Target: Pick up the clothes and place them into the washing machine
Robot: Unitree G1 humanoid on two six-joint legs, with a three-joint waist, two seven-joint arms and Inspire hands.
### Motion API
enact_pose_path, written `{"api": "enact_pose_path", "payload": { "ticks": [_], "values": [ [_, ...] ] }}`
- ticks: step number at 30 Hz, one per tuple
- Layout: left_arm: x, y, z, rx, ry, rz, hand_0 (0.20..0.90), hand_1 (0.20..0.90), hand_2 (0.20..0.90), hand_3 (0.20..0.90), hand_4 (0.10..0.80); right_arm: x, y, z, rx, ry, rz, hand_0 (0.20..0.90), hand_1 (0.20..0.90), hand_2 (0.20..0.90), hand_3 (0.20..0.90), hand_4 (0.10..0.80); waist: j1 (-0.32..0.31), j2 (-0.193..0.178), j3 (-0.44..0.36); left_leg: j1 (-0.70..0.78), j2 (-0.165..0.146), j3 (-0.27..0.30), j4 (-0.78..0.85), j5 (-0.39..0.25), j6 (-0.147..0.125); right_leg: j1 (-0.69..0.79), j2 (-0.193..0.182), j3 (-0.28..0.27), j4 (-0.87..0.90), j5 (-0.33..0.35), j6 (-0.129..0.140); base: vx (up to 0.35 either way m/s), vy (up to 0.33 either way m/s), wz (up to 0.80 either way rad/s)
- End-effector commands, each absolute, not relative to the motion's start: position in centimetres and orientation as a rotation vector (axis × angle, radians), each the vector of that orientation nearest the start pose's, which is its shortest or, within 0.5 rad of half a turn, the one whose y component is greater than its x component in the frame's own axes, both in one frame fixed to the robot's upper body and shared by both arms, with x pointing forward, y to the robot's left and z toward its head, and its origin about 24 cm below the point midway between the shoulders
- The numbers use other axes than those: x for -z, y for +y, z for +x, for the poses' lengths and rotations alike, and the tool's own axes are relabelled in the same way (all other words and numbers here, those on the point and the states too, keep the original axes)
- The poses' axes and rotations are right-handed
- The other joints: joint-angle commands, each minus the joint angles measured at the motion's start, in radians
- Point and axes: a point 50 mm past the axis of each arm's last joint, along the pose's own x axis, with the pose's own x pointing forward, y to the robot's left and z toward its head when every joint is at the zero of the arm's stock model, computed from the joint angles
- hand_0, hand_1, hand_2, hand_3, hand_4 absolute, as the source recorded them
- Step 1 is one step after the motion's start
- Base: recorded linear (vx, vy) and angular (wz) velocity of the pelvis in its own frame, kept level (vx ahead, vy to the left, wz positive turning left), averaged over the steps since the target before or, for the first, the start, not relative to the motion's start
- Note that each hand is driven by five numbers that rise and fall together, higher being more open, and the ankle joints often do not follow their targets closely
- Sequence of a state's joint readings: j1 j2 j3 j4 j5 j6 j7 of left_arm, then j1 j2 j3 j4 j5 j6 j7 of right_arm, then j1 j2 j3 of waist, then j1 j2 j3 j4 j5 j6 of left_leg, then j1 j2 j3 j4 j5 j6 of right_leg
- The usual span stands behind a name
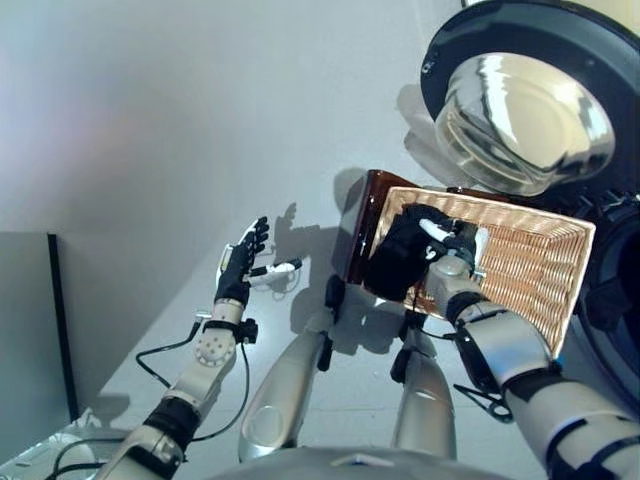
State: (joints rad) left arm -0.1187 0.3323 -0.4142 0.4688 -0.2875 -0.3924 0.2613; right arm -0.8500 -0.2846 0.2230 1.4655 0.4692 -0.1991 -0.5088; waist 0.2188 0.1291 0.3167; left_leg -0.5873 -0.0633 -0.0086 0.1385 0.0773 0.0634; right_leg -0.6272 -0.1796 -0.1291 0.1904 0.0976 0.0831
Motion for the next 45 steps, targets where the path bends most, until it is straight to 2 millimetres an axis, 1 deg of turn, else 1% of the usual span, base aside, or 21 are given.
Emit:
{"api": "enact_pose_path", "payload": {
  "ticks": [1,4,6,13,16,18,19,20,23,24,27,30,33,34,35,37,38,39,41,44,45],
  "values": [
    [-0.8,17.0,25.0,0.018,-0.069,0.103,0.900,0.900,0.900,0.900,0.800,-3.1,-25.1,34.9,0.692,0.276,-0.171,0.200,0.200,0.200,0.200,0.300,-0.008,-0.001,-0.047,-0.039,-0.005,-0.012,0.051,-0.044,-0.068,0.105,0.015,0.006,0.038,-0.117,-0.014,0.002,0.006,-0.16],
    [-0.5,16.8,24.8,0.027,-0.055,0.089,0.900,0.900,0.900,0.900,0.800,-2.1,-25.1,34.2,0.680,0.293,-0.149,0.200,0.200,0.200,0.200,0.300,-0.024,-0.009,-0.062,0.001,0.002,0.000,0.023,-0.038,-0.067,0.142,0.016,0.016,0.001,-0.106,-0.010,0.015,0.000,-0.09],
    [-0.1,16.5,24.7,0.036,-0.039,0.081,0.900,0.900,0.900,0.900,0.800,-1.0,-25.1,33.5,0.678,0.325,-0.132,0.200,0.200,0.200,0.200,0.300,-0.030,-0.013,-0.077,0.032,0.006,0.008,0.008,-0.039,-0.065,0.171,0.014,0.022,-0.021,-0.098,-0.008,0.038,-0.010,-0.18],
    [1.2,16.6,24.4,0.019,0.023,0.066,0.900,0.900,0.900,0.900,0.800,2.1,-24.9,31.1,0.658,0.393,-0.069,0.200,0.200,0.200,0.200,0.300,-0.063,-0.039,-0.127,0.132,0.021,0.032,-0.038,-0.040,-0.069,0.268,0.016,0.047,-0.108,-0.066,0.001,0.045,-0.032,-0.22],
    [2.0,16.7,24.1,0.013,0.063,0.063,0.900,0.900,0.900,0.900,0.800,3.5,-25.1,29.7,0.669,0.433,-0.018,0.200,0.200,0.200,0.200,0.300,-0.075,-0.049,-0.154,0.173,0.027,0.038,-0.063,-0.033,-0.074,0.309,0.017,0.053,-0.151,-0.048,0.007,0.071,-0.051,-0.12],
    [2.8,16.9,23.8,-0.001,0.098,0.066,0.900,0.900,0.900,0.900,0.800,4.3,-25.3,28.8,0.697,0.438,0.057,0.200,0.200,0.200,0.200,0.300,-0.086,-0.055,-0.165,0.207,0.032,0.044,-0.071,-0.041,-0.078,0.339,0.016,0.059,-0.176,-0.037,0.010,0.064,-0.046,-0.16],
    [2.8,16.9,23.8,-0.001,0.097,0.066,0.900,0.900,0.900,0.900,0.800,4.3,-25.3,28.8,0.697,0.438,0.058,0.200,0.200,0.200,0.200,0.300,-0.085,-0.055,-0.167,0.205,0.032,0.045,-0.073,-0.036,-0.078,0.336,0.016,0.059,-0.179,-0.032,0.010,0.067,-0.038,-0.12],
    [3.5,17.1,23.5,-0.013,0.130,0.065,0.900,0.900,0.900,0.900,0.800,5.1,-25.4,27.8,0.723,0.455,0.107,0.200,0.200,0.200,0.200,0.300,-0.089,-0.058,-0.186,0.227,0.033,0.049,-0.084,-0.038,-0.081,0.357,0.014,0.062,-0.208,-0.022,0.014,0.062,-0.030,-0.14],
    [4.1,17.3,23.1,-0.033,0.160,0.064,0.900,0.900,0.900,0.900,0.800,5.6,-25.6,27.2,0.747,0.463,0.155,0.200,0.200,0.200,0.200,0.300,-0.093,-0.058,-0.201,0.246,0.035,0.056,-0.098,-0.036,-0.084,0.374,0.011,0.064,-0.234,-0.011,0.019,0.052,-0.029,-0.18],
    [4.6,17.7,22.7,-0.056,0.186,0.058,0.900,0.900,0.900,0.900,0.800,6.1,-25.6,26.6,0.756,0.471,0.173,0.200,0.200,0.200,0.200,0.300,-0.097,-0.059,-0.214,0.265,0.037,0.057,-0.111,-0.034,-0.084,0.386,0.010,0.066,-0.240,-0.010,0.021,0.051,-0.033,-0.20],
    [5.1,17.7,22.4,-0.064,0.209,0.051,0.900,0.900,0.900,0.900,0.800,6.7,-25.9,25.8,0.759,0.496,0.155,0.200,0.200,0.200,0.200,0.300,-0.102,-0.057,-0.228,0.286,0.036,0.055,-0.126,-0.031,-0.084,0.399,0.011,0.065,-0.236,-0.014,0.020,0.047,-0.029,-0.06],
    [5.1,17.4,22.4,-0.052,0.208,0.046,0.900,0.900,0.900,0.900,0.800,6.6,-26.5,25.7,0.763,0.506,0.123,0.200,0.200,0.200,0.200,0.300,-0.105,-0.049,-0.226,0.276,0.031,0.056,-0.119,-0.032,-0.081,0.385,0.011,0.068,-0.230,-0.013,0.018,-0.016,0.000,0.00],
    [5.0,17.1,22.5,-0.032,0.205,0.045,0.900,0.900,0.900,0.900,0.800,6.0,-27.0,26.3,0.779,0.498,0.096,0.200,0.200,0.200,0.200,0.300,-0.100,-0.038,-0.210,0.249,0.030,0.057,-0.113,-0.026,-0.079,0.359,0.012,0.069,-0.225,-0.007,0.016,-0.073,-0.005,0.01],
    [5.0,17.0,22.6,-0.027,0.203,0.043,0.900,0.900,0.900,0.900,0.800,5.5,-27.2,26.7,0.784,0.486,0.084,0.389,0.389,0.389,0.389,0.435,-0.098,-0.033,-0.201,0.239,0.030,0.057,-0.113,-0.022,-0.079,0.346,0.014,0.069,-0.221,-0.007,0.015,-0.085,-0.007,0.01],
    [4.9,16.7,22.5,-0.005,0.205,0.041,0.900,0.900,0.900,0.900,0.800,4.9,-27.6,27.2,0.796,0.482,0.061,0.900,0.900,0.900,0.900,0.800,-0.092,-0.024,-0.181,0.223,0.031,0.054,-0.114,-0.016,-0.078,0.330,0.015,0.064,-0.210,-0.011,0.012,-0.070,-0.006,0.00],
    [5.0,16.6,22.5,-0.001,0.207,0.040,0.900,0.900,0.900,0.900,0.800,4.4,-27.7,27.6,0.802,0.468,0.054,0.900,0.900,0.900,0.900,0.800,-0.091,-0.019,-0.169,0.214,0.032,0.051,-0.113,-0.014,-0.078,0.320,0.016,0.062,-0.198,-0.015,0.010,-0.082,0.006,0.02],
    [4.8,16.6,22.6,0.009,0.201,0.042,0.900,0.900,0.900,0.900,0.800,3.4,-28.0,28.5,0.815,0.434,0.048,0.900,0.900,0.900,0.900,0.800,-0.090,-0.009,-0.138,0.189,0.031,0.048,-0.095,-0.014,-0.075,0.293,0.019,0.058,-0.161,-0.027,0.003,-0.093,0.016,0.05],
    [4.8,16.6,22.7,0.008,0.200,0.041,0.900,0.900,0.900,0.900,0.800,3.4,-28.0,28.5,0.815,0.433,0.048,0.900,0.900,0.900,0.900,0.800,-0.091,-0.009,-0.138,0.185,0.031,0.047,-0.091,-0.015,-0.075,0.289,0.019,0.058,-0.155,-0.029,0.003,-0.122,0.030,0.06],
    [4.3,16.6,23.0,0.011,0.178,0.046,0.900,0.900,0.900,0.900,0.800,2.0,-28.2,29.7,0.825,0.385,0.040,0.900,0.900,0.900,0.900,0.800,-0.093,0.000,-0.093,0.133,0.029,0.044,-0.042,-0.022,-0.072,0.236,0.026,0.058,-0.099,-0.043,-0.008,-0.110,0.026,0.06],
    [3.6,17.0,23.3,0.008,0.149,0.049,0.900,0.900,0.900,0.900,0.800,0.8,-28.3,30.6,0.819,0.344,0.004,0.900,0.900,0.900,0.900,0.800,-0.090,0.002,-0.069,0.085,0.028,0.040,-0.002,-0.033,-0.072,0.194,0.028,0.054,-0.063,-0.056,-0.013,-0.070,0.014,0.06],
    [3.5,17.1,23.3,0.005,0.143,0.050,0.900,0.900,0.900,0.900,0.800,0.4,-28.2,31.0,0.802,0.334,-0.038,0.900,0.900,0.900,0.900,0.800,-0.087,0.002,-0.065,0.071,0.028,0.038,0.003,-0.032,-0.072,0.183,0.028,0.052,-0.057,-0.059,-0.013,-0.066,0.005,0.07]
  ]
}}
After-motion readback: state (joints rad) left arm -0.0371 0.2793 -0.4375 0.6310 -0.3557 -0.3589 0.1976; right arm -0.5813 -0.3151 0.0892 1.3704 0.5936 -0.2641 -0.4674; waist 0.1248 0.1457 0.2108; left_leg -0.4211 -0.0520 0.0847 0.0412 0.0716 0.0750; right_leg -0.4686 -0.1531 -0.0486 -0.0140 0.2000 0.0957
